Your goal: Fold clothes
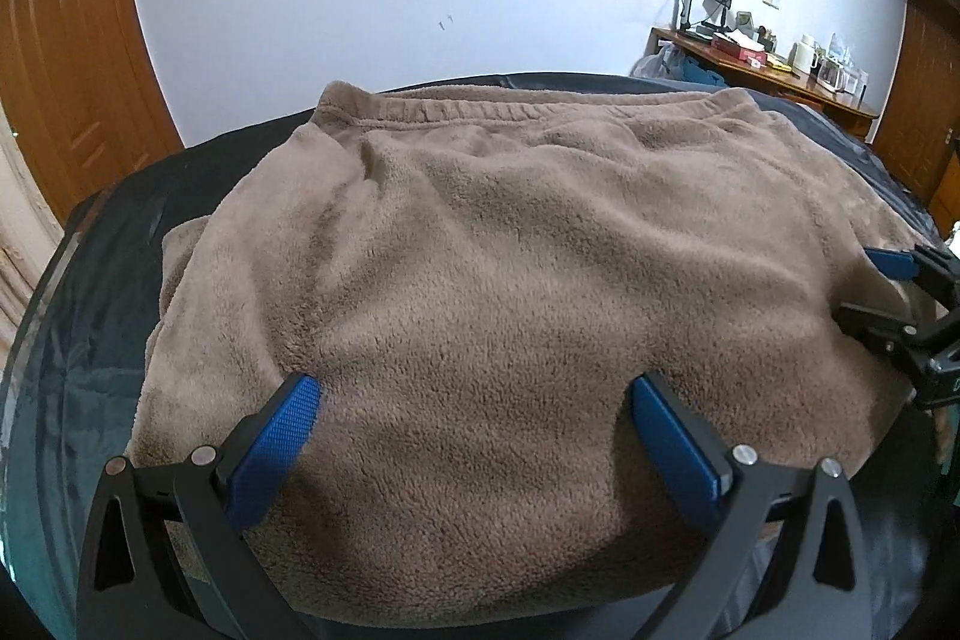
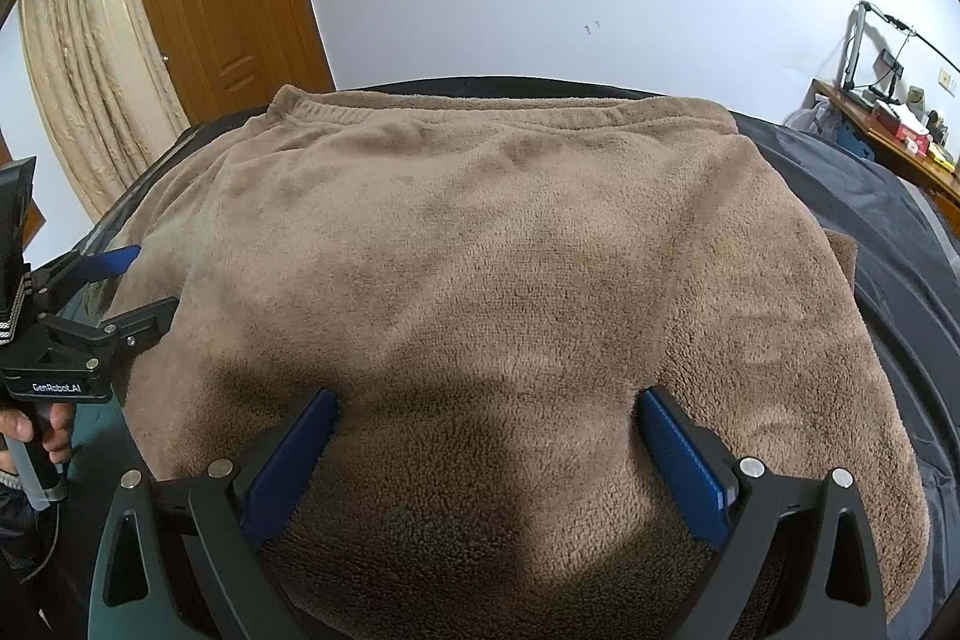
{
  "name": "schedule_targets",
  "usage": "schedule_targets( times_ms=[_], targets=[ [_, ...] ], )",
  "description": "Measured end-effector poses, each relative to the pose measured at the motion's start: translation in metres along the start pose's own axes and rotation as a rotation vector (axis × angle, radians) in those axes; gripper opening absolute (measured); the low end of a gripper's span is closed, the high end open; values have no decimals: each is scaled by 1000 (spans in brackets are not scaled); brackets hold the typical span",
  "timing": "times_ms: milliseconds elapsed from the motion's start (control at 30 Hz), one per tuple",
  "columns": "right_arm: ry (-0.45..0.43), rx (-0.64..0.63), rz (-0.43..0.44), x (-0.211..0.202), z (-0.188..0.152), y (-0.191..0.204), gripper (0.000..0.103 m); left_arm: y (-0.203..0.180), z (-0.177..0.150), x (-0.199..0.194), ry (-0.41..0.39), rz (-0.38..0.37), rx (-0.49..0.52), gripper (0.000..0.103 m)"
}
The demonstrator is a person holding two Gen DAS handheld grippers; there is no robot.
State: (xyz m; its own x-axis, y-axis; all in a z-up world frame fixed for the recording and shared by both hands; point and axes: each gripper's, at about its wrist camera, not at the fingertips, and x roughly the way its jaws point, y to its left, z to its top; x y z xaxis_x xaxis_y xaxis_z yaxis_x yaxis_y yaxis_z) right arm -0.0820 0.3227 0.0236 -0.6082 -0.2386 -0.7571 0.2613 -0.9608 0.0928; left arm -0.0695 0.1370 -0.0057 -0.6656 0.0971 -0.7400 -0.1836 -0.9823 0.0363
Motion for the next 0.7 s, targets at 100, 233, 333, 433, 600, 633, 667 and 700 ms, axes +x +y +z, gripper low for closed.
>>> schedule_targets(
  times_ms=[100,233,333,433,600,633,667,700],
  targets=[
    [2,-3,-5,0,0,1,102,-1,0,0,-2,3,1,103],
    [7,-11,-18,1,0,2,102,-1,-1,-1,-3,4,0,103],
    [7,-12,-18,2,0,2,102,-1,-1,-2,-4,5,1,103],
    [-8,7,-17,-2,0,0,102,0,-2,-2,-5,1,1,103],
    [-83,175,-2,-45,-9,-19,102,0,-2,-3,-5,-3,1,103],
    [-105,213,5,-58,-14,-27,102,0,-2,-3,-4,-2,1,103],
    [-119,245,9,-69,-20,-34,102,0,-2,-3,-4,-1,1,103],
    [-121,279,3,-77,-27,-43,102,0,-2,-3,-4,-1,1,103]
  ],
)
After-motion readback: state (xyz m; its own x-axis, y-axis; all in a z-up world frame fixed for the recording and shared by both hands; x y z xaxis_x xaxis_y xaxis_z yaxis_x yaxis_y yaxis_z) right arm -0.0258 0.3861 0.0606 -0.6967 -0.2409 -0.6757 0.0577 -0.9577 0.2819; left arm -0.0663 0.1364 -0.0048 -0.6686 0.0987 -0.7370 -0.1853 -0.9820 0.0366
